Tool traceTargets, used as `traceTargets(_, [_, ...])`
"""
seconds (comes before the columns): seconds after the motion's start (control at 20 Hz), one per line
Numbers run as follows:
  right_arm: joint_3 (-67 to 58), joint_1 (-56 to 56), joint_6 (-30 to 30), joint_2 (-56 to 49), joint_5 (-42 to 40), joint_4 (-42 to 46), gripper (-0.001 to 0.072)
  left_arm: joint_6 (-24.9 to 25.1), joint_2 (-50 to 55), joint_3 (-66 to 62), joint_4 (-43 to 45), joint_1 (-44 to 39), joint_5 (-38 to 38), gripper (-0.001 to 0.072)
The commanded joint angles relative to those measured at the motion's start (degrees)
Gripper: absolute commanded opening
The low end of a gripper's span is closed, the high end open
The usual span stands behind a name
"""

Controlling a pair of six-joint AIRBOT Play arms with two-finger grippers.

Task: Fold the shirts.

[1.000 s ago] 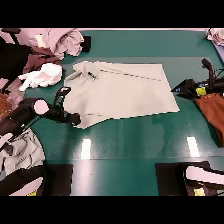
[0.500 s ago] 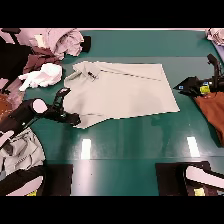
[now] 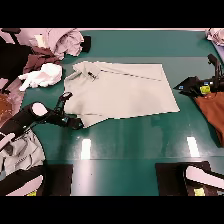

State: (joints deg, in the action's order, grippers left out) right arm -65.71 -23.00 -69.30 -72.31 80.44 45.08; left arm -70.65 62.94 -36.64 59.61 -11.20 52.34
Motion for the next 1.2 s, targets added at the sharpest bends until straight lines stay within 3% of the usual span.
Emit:
traceTargets(0.0, [0.0,-0.04,-0.11,0.04,0.35,0.0,0.0572,0.22,-0.44,-1.42,1.25,0.07,3.34,0.0607])
traceTargets(0.3, [0.0,-0.04,-0.11,0.04,0.11,0.11,0.0572,-2.47,-7.37,-5.49,4.72,0.07,8.37,0.0607])
traceTargets(0.5, [0.0,-0.04,-0.15,0.04,-0.07,0.07,0.0572,-6.54,-7.26,-4.22,15.08,0.07,5.6,0.0607])
traceTargets(0.75, [0.0,-0.04,-0.37,0.04,0.02,0.02,0.0572,-6.86,-3.48,-2.93,12.94,0.07,0.85,0.0606])
traceTargets(0.95, [0.0,-0.04,-0.74,0.04,0.66,0.0,0.0572,-1.51,1.55,-2.95,3.58,0.07,-0.07,0.0606])
traceTargets(1.15, [0.0,-0.04,-0.74,0.04,0.76,-0.04,0.0572,0.96,5.49,-2.95,0.68,0.07,-0.26,0.0606])
